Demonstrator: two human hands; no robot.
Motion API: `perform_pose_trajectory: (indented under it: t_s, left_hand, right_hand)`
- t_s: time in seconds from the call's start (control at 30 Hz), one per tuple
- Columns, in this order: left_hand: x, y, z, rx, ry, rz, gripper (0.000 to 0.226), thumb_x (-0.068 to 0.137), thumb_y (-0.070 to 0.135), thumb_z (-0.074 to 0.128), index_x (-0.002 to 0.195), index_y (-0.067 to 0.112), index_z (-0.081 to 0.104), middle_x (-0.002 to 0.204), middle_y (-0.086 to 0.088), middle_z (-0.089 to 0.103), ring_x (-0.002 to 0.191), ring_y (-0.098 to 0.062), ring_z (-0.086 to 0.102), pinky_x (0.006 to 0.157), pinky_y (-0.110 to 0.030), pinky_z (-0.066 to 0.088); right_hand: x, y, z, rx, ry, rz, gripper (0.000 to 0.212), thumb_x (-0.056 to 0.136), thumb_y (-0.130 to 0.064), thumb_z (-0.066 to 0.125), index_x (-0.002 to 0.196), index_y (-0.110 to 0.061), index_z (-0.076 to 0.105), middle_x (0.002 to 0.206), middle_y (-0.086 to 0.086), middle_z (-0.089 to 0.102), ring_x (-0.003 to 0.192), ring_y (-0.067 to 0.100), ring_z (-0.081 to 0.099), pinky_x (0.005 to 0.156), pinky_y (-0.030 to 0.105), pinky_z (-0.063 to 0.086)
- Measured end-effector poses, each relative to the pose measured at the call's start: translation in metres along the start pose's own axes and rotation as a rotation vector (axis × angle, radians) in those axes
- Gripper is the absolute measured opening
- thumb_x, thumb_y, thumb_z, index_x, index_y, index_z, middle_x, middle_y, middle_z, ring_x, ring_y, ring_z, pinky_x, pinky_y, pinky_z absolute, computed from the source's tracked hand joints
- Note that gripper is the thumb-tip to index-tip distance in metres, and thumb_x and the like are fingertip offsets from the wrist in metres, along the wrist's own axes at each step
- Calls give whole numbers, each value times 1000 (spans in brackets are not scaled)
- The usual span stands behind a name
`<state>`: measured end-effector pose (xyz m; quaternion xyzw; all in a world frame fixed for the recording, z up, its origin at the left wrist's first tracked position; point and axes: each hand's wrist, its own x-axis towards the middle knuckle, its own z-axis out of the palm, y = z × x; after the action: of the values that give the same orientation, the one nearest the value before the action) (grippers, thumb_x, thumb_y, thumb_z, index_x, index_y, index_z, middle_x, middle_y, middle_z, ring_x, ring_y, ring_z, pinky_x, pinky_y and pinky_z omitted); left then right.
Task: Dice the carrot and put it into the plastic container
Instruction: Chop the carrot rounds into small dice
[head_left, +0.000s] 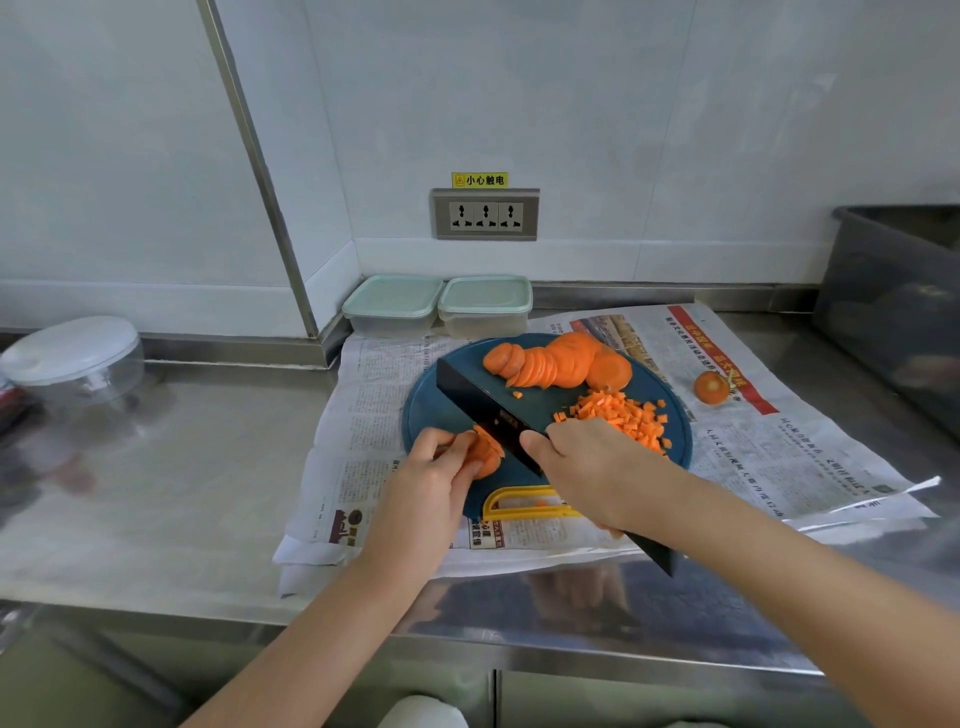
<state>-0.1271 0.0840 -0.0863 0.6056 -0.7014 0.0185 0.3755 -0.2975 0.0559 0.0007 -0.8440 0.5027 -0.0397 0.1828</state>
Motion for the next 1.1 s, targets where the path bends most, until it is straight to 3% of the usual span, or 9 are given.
perform_pose_trajectory:
  t_s: [0.17,0.23,0.33,0.47,0.63,0.83,0.97,1.1]
  left_hand:
    - [0,1,-1,-11,11,-8,24,87,14,66,109,6,69,91,-7,61,71,-21,64,63,-27,52]
    - [0,2,-2,-10,21,-4,22,86,13,68,107,6,70,87,-6,61,67,-20,63,59,-22,47]
    - [0,2,-2,-13,29,7,23,84,12,69,106,6,70,83,-5,60,63,-18,62,58,-17,41]
    - [1,0,-2,-37,38,1,22,84,14,69,105,7,71,82,-5,60,64,-19,62,58,-21,46]
    - [2,0,-3,-38,26,20,19,83,12,71,101,6,72,79,-5,60,63,-19,61,57,-21,45]
    - [3,0,-3,-59,34,21,20,84,11,70,102,6,72,79,-5,60,64,-17,60,57,-18,41]
    - [4,0,-2,-48,40,16,20,82,7,72,102,6,73,79,-5,59,63,-16,59,57,-19,41]
    - [2,-1,-2,-52,34,11,24,82,9,71,106,6,72,81,-5,60,64,-17,61,58,-20,45]
  right_hand:
    - [-12,-10,-2,8,34,-27,39,105,-33,18,90,-13,48,70,-1,40,79,26,53,70,39,42]
    - [-15,-13,-3,9,33,-37,37,106,-32,21,84,-15,46,71,0,43,80,27,56,70,41,45]
    - [-14,-12,2,-1,39,-23,42,105,-32,20,69,-18,36,68,1,42,74,23,51,65,33,41]
    - [-16,-8,8,6,83,-26,42,104,-37,27,71,-16,42,66,2,46,55,14,43,47,24,28]
    - [-20,-15,18,-45,103,-1,42,104,-38,25,66,-20,31,65,-1,38,55,13,35,48,27,26]
    - [-7,-21,20,-75,78,10,43,105,-33,24,65,-18,28,66,0,34,63,19,42,48,23,29]
    - [2,-24,28,-58,78,44,43,105,-29,25,63,-18,22,65,-1,29,53,11,29,46,22,26]
    - [11,-24,32,-57,23,72,38,105,-26,27,73,-11,40,72,3,43,60,17,45,51,25,31]
